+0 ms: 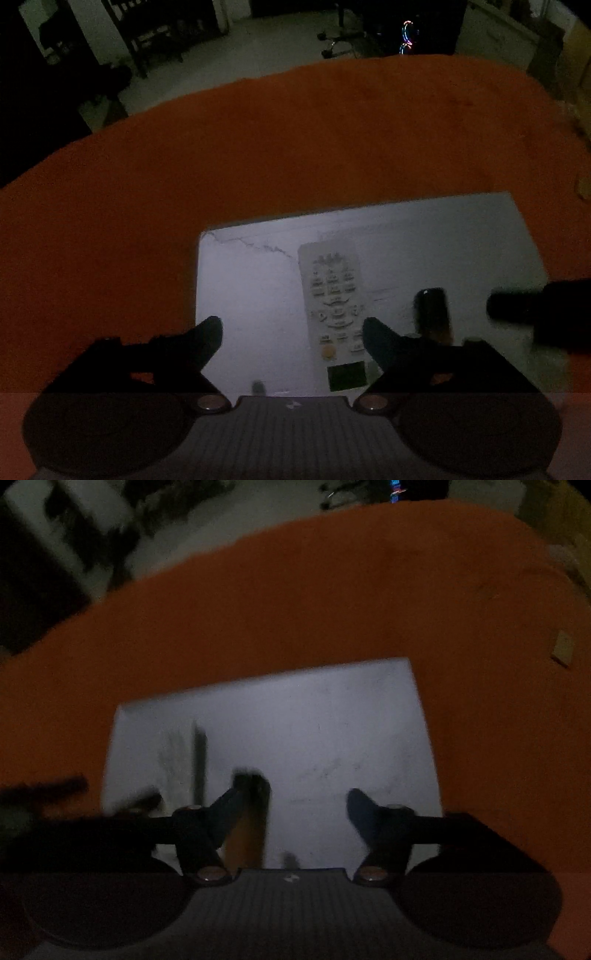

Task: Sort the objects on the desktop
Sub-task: 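Move the left tool to the white remote while the right tool approaches the orange-black marker, then close the left tool on the remote while the right tool grips the marker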

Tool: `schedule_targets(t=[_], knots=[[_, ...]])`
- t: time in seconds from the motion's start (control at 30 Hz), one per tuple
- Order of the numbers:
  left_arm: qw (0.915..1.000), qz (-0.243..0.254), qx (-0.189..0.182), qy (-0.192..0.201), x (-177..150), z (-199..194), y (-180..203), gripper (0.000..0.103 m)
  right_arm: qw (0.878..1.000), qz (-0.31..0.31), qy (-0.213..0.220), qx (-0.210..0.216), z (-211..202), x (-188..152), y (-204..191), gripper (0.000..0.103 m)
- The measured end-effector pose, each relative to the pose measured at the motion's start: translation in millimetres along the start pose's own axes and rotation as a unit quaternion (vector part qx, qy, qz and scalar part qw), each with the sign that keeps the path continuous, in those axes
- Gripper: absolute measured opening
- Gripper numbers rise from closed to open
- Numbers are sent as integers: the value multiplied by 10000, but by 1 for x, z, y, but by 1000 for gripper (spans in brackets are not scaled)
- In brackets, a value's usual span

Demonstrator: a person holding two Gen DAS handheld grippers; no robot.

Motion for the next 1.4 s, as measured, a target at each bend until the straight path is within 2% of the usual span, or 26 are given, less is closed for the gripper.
schedule_targets(t=[0.07, 0.13, 0.23, 0.3, 0.37, 0.43, 0.47, 0.53, 0.6, 0.63, 0.67, 0.73, 0.77, 0.8, 1.13, 1.4], knots=[[9997, -118, -162, 120, -1, -1, -1, 79, 9998, -54, -177, 5, 12, -8, -3, 64], [9986, -243, -396, 263, -1, -2, -3, 79, 9998, -85, -101, 138, 15, -15, -4, 63], [9986, -235, -460, 92, -3, 7, -1, 79, 9996, -128, -112, 219, 17, -20, -2, 63], [9983, -295, -492, 28, -4, 11, 0, 79, 9998, -137, -134, 93, 18, -20, 2, 64], [9979, -426, -494, -23, -1, 11, 1, 79, 9998, -35, -195, -13, 18, -18, 8, 72], [9966, -551, -612, -31, -1, 11, 4, 84, 9990, 304, -336, 14, 16, -19, 18, 81], [9962, -520, -687, -88, -3, 13, 8, 88, 9976, 576, -356, 141, 11, -20, 25, 83], [9975, -390, -533, -235, -3, 21, 12, 88, 9941, 898, -367, 484, 5, -23, 37, 83], [9981, -353, -307, -401, -2, 28, 15, 88, 9941, 971, -325, 350, 6, -25, 46, 83], [9977, -382, -253, -509, -2, 32, 15, 86, 9945, 973, -303, 241, 7, -24, 50, 83], [9970, -410, -198, -618, -2, 35, 15, 78, 9945, 985, -281, 208, 8, -23, 52, 83], [9962, -429, -160, -734, -3, 37, 13, 58, 9942, 1026, -230, 236, 10, -22, 55, 83], [9964, -412, -191, -721, -3, 35, 11, 43, 9940, 1046, -205, 251, 11, -22, 56, 83], [9965, -395, -221, -709, -4, 32, 9, 41, 9939, 1055, -187, 251, 12, -22, 57, 83], [9968, -243, -499, -579, -13, 11, -11, 41, 9977, 660, -154, -42, 2, -11, 52, 83], [9959, -645, -576, -281, -16, -9, -39, 40, 9968, 762, -27, 225, 0, 6, 22, 84]])
Point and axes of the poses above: each gripper's, at about its wrist camera, not at the fingertips, and z roughly the way its jaws point, y to its right, x to its top, the point moved 2 cm from there along z, roughly the way its jaws point, and after that the axes turned 3 degrees about -x, right-handed, at the moved point
